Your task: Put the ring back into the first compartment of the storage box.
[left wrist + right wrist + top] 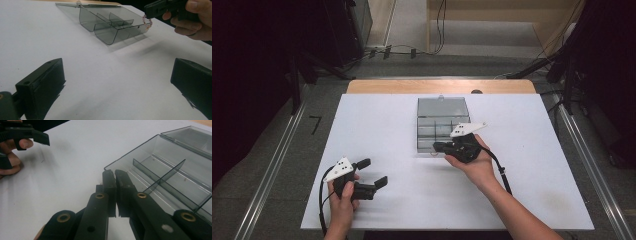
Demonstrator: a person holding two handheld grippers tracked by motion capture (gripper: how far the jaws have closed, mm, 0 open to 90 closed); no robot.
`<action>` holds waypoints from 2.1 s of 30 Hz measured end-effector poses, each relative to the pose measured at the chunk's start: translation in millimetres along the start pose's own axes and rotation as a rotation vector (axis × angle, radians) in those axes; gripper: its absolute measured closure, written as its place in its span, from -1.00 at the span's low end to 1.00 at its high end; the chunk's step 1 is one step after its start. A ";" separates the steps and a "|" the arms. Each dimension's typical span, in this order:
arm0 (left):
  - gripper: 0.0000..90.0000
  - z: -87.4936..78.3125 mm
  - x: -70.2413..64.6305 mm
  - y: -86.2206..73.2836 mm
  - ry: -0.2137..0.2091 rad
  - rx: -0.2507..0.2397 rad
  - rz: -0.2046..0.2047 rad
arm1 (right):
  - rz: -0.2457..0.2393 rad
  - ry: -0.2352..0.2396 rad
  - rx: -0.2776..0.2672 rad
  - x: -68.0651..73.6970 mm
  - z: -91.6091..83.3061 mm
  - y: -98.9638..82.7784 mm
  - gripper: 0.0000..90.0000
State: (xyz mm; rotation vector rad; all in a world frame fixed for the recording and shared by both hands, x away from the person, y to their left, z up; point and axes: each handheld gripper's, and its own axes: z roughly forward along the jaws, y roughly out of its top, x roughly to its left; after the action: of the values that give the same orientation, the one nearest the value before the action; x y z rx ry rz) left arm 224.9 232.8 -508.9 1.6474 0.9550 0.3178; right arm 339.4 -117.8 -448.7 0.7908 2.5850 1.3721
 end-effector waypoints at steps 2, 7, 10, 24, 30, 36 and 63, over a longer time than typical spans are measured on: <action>-1.00 0.0 0.0 0.0 0.000 0.000 0.000 | 0.000 0.002 -0.003 -0.9 0.5 1.6 0.89; -1.00 0.1 0.0 0.0 -0.002 0.001 0.002 | 0.008 0.001 -0.007 -4.2 1.1 5.3 0.89; -1.00 -0.3 -0.1 0.0 0.001 -0.006 0.001 | 0.009 -0.001 -0.005 -5.9 2.5 6.9 0.89; -1.00 0.0 -0.8 -0.1 0.003 -0.002 0.010 | 0.004 -0.015 -0.013 -13.1 4.4 17.5 0.89; -1.00 -0.2 -0.5 -0.3 0.001 -0.004 0.006 | 0.005 -0.024 -0.018 -18.9 3.8 23.3 0.89; -1.00 -0.8 0.2 -0.2 0.000 -0.008 0.002 | 0.012 -0.036 -0.020 -24.4 5.4 28.0 0.89; -1.00 -0.1 0.2 -0.1 -0.001 -0.008 0.005 | 0.041 -0.071 -0.029 -47.0 13.3 35.4 0.89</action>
State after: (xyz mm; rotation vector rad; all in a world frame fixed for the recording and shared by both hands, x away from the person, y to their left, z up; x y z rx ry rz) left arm 224.8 233.0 -509.0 1.6426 0.9474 0.3236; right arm 398.0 -115.0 -434.9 0.8762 2.5038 1.3632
